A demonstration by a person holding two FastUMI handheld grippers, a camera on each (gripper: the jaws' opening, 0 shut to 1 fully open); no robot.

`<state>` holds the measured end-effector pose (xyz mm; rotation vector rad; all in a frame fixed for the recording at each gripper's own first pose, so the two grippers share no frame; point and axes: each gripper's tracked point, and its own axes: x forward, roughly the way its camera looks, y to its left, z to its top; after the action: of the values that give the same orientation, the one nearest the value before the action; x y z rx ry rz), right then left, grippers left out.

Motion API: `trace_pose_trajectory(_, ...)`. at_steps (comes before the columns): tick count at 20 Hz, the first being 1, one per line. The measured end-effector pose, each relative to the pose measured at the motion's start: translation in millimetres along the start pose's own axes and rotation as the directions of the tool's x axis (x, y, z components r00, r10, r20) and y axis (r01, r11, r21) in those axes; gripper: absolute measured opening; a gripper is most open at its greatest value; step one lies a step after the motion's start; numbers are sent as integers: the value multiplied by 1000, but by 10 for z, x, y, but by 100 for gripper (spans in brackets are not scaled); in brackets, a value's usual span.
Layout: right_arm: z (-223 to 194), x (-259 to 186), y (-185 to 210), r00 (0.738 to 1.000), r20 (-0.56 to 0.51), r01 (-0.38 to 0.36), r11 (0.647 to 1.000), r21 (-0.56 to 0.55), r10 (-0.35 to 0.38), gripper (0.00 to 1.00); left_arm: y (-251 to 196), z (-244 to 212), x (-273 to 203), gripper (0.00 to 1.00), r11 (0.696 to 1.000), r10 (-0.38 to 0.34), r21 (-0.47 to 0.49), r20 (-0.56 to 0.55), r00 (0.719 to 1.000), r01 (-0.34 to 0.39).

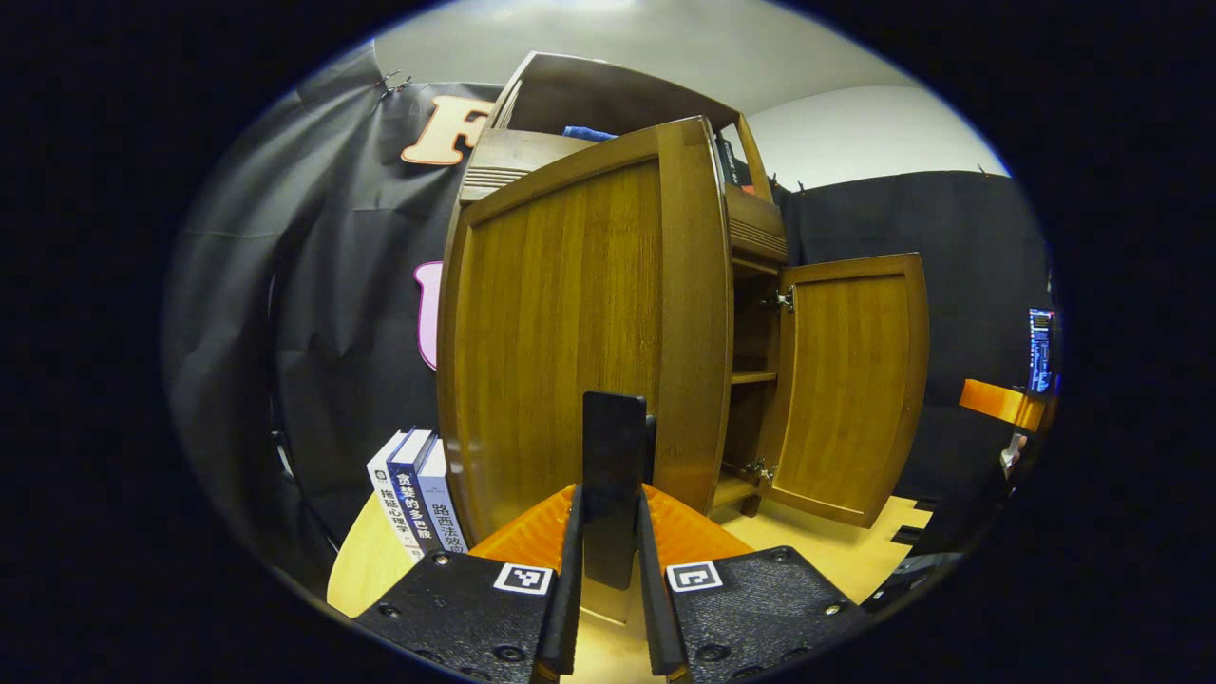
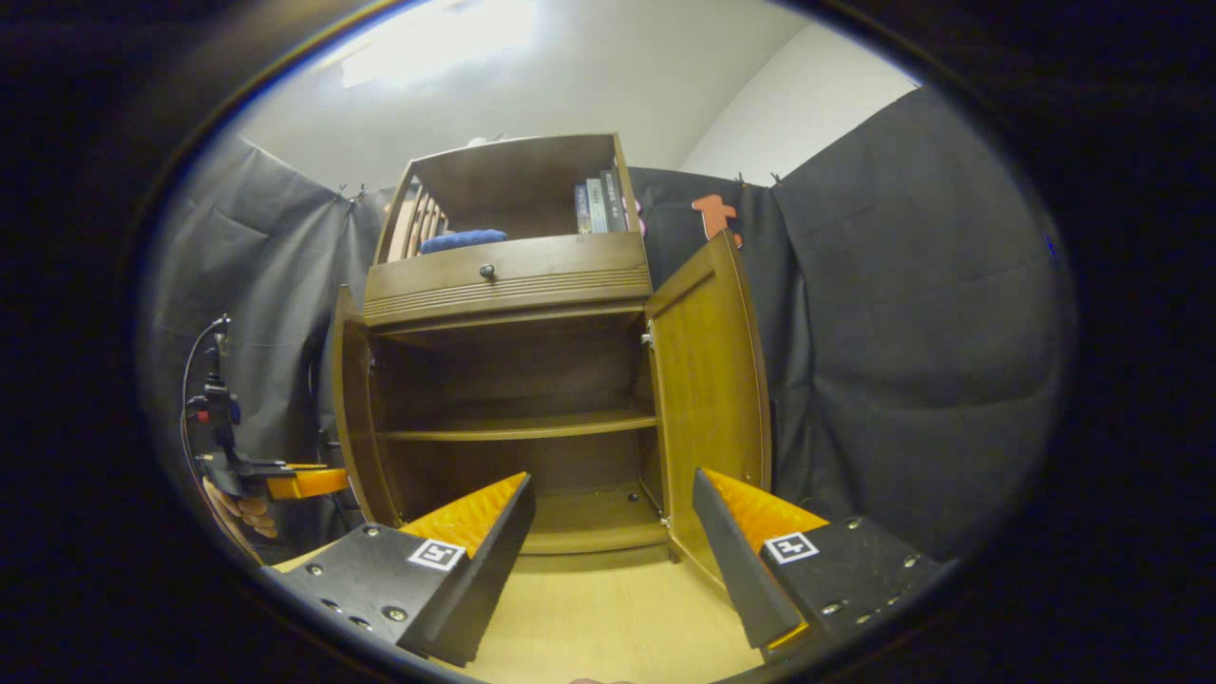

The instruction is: Open the right door of the double-door shoe cabinet with the right hand, and open the left door with the left hand.

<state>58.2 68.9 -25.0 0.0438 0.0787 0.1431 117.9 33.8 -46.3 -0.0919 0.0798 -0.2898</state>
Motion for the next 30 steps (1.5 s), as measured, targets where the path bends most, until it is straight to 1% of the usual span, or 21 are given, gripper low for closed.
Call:
trace_pose_trajectory(1,12,12,39,1000,-2,-10,1000,-8,10,99,27,-4,-23,30,1000,4,-1,-2,1000,-4)
trace_pose_trajectory(2,19,18,70,1000,-2,-16,1000,-13,16,94,52,13,-49,30,1000,10,3,2,1000,-10)
trace_pose_trajectory(6,-5,13,166,999,3,-36,999,-2,36,94,164,6,-136,27,999,38,20,9,999,-38)
trace_pose_trajectory(7,-22,13,172,999,3,-38,999,5,38,94,188,13,-160,28,999,42,18,12,999,-43)
trace_pose_trajectory(13,-69,32,176,1000,2,-24,1000,17,24,94,304,1,-240,26,996,86,24,14,996,-86)
trace_pose_trajectory(14,-88,39,196,1000,-1,-25,1000,12,25,98,334,-2,-246,27,995,98,28,8,995,-98)
trace_pose_trajectory(15,-123,35,220,1000,-5,-30,1000,5,30,94,362,2,-272,25,993,112,32,7,994,-112)
trace_pose_trajectory(18,-193,57,277,999,-16,-41,999,5,41,94,454,-31,-302,23,988,150,42,0,989,-150)
trace_pose_trajectory(19,-215,57,288,999,-18,-44,999,7,44,94,474,-16,-324,21,987,157,43,9,988,-157)
trace_pose_trajectory(21,-229,63,280,999,-19,-40,999,12,41,94,510,-40,-399,21,985,165,45,11,986,-165)
trace_pose_trajectory(22,-242,68,283,999,-19,-37,999,16,37,99,533,-57,-410,21,984,170,45,17,985,-171)
trace_pose_trajectory(27,-263,88,348,999,-22,-41,999,6,41,99,719,-46,-533,14,974,211,74,24,977,-212)
trace_pose_trajectory(30,-284,86,399,999,-20,-48,999,19,48,99,858,-40,-576,11,970,232,64,28,972,-234)
